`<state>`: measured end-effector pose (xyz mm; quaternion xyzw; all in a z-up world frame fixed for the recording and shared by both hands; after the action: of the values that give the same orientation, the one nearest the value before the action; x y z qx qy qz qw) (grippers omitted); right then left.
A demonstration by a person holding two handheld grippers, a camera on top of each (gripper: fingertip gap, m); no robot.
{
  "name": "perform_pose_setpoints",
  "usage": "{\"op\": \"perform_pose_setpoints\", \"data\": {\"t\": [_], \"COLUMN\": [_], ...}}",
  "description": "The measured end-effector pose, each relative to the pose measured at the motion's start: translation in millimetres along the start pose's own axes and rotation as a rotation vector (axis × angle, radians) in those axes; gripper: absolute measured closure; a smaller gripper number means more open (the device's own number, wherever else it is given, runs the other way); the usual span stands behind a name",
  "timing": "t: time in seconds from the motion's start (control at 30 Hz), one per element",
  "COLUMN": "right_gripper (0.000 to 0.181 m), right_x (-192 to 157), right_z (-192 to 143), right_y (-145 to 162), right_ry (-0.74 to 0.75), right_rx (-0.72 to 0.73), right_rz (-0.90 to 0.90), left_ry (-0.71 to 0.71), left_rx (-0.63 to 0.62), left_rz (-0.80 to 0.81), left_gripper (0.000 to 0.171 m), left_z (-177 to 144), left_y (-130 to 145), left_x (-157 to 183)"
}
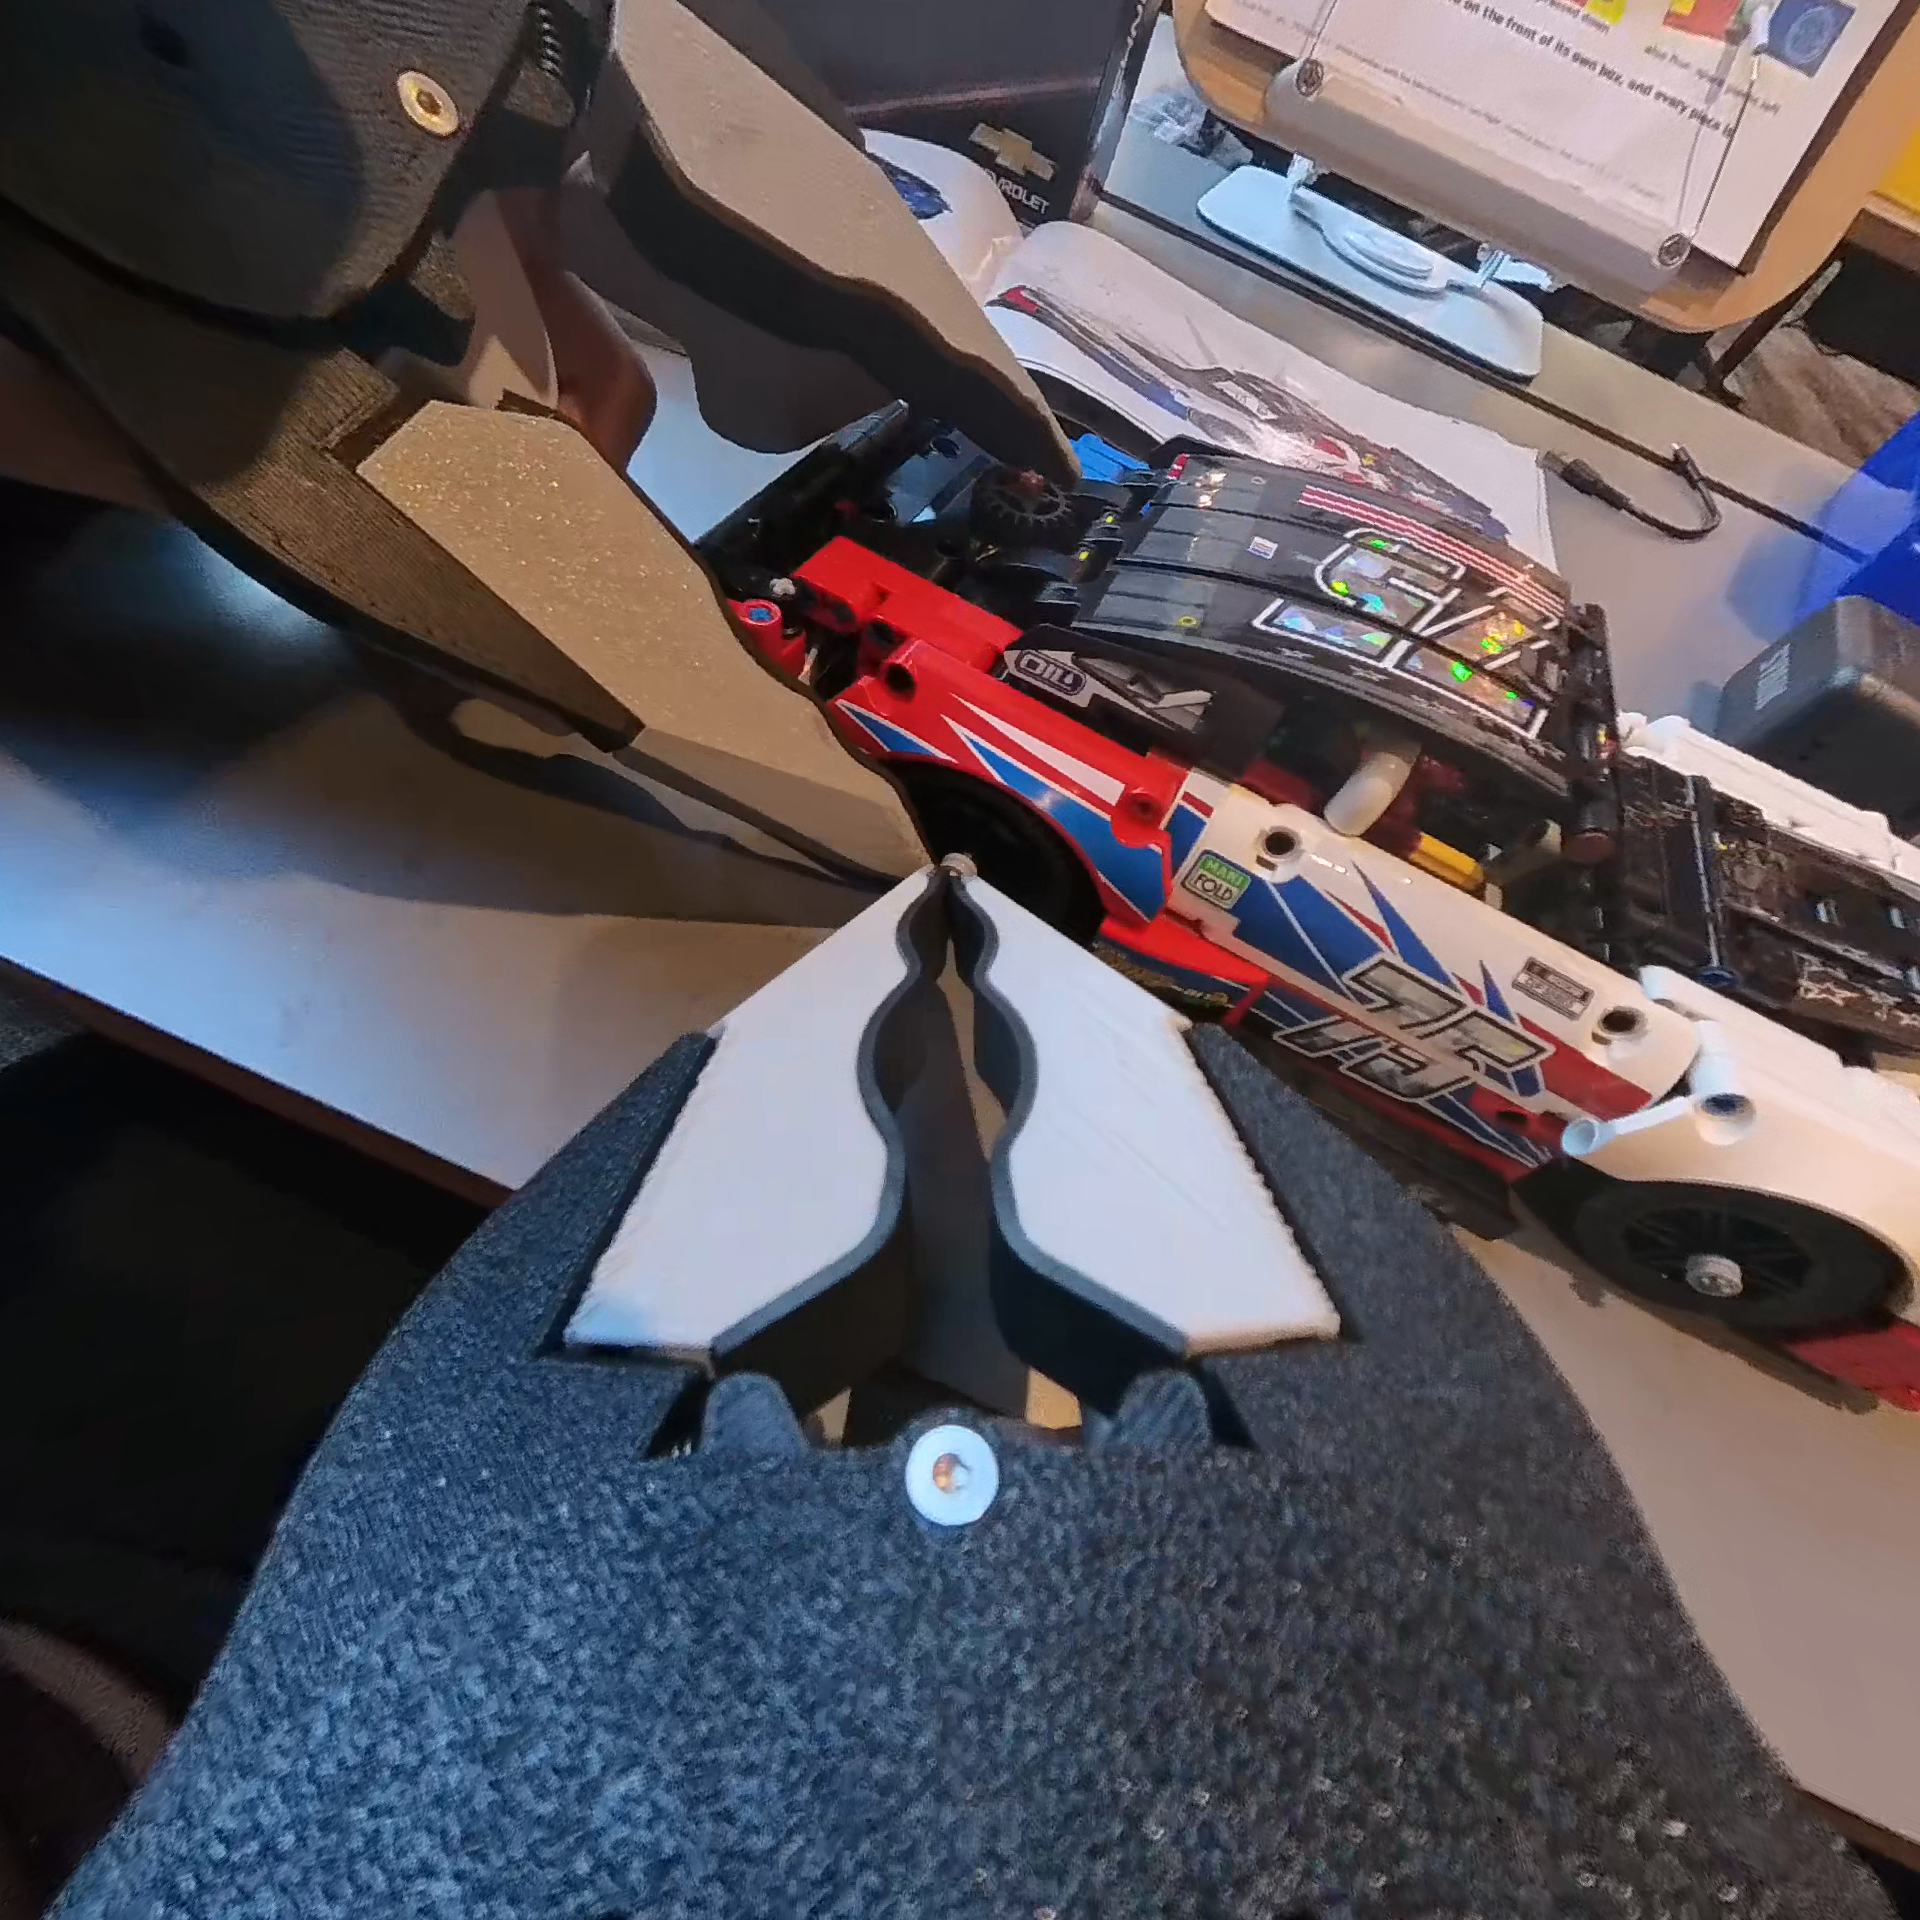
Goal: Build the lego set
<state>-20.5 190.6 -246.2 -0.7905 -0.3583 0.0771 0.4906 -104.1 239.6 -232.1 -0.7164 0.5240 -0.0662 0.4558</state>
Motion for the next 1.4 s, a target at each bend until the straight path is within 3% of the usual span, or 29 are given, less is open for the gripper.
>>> {"op": "perform_pose_setpoints", "data": {"t": [0.33, 0.43, 0.53, 0.67, 0.73, 0.83, 0.9, 0.93, 1.03, 1.17, 1.3, 1.33, 1.4], "right_gripper": [0.181, 0.181, 0.168, 0.149, 0.147, 0.125, 0.123, 0.112, 0.113, 0.114, 0.112, 0.11, 0.112], "right_x": [1, 13, 55, 144, 182, 224, 240, 245, 255, 247, 232, 230, 229], "right_z": [-2, -30, -71, -113, -109, -85, -67, -56, -32, -16, -8, -7, -6], "right_y": [2, -2, 2, 17, 34, 51, 59, 62, 65, 63, 63, 61, 61], "right_ry": [-0.037, -0.077, -0.009, 0.069, -0.066, -0.279, -0.413, -0.471, -0.612, -0.79, -0.832, -0.842, -0.811], "right_rx": [0.002, 0.029, -0.02, -0.084, -0.159, -0.177, -0.171, -0.178, -0.166, -0.169, -0.153, -0.149, -0.156], "right_rz": [-0.037, 0.023, 0.057, -0.018, 0.066, 0.275, 0.376, 0.437, 0.52, 0.574, 0.563, 0.559, 0.532], "left_ry": [-0.01, 0.009, 0.062, 0.068, 0.063, 0.049, 0.041, 0.056, 0.1, 0.211, 0.41, 0.412, 0.377], "left_rx": [0.001, 0.009, 0.024, 0.08, 0.1, 0.028, 0.018, 0.003, -0.049, -0.057, -0.018, -0.042, -0.062], "left_rz": [0.02, 0.017, -0.026, -0.104, -0.185, -0.341, -0.478, -0.542, -0.704, -0.869, -1.045, -1.072, -1.062], "left_gripper": [0.082, 0.08, 0.081, 0.082, 0.082, 0.076, 0.082, 0.082, 0.083, 0.082, 0.094, 0.086, 0.096], "left_z": [-1, -2, -6, -35, -55, -74, -80, -80, -69, -52, -36, -29, -23], "left_y": [1, 1, 0, -17, -22, -9, 4, 11, 30, 33, 28, 30, 35], "left_x": [1, 1, -3, -15, -19, -23, -24, -23, -20, -25, -26, -25, -26]}}
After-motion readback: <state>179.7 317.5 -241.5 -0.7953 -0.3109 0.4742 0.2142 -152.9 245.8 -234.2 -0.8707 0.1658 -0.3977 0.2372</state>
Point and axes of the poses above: each gripper's, where its closed fingertips meet, z out along the fingers, y out of its underside, x = y × z across the jaws, the point moved 6 cm from there along -z, back along the fingers, and after that the axes turned 6 degrees about -x, right-handed, at the moved point
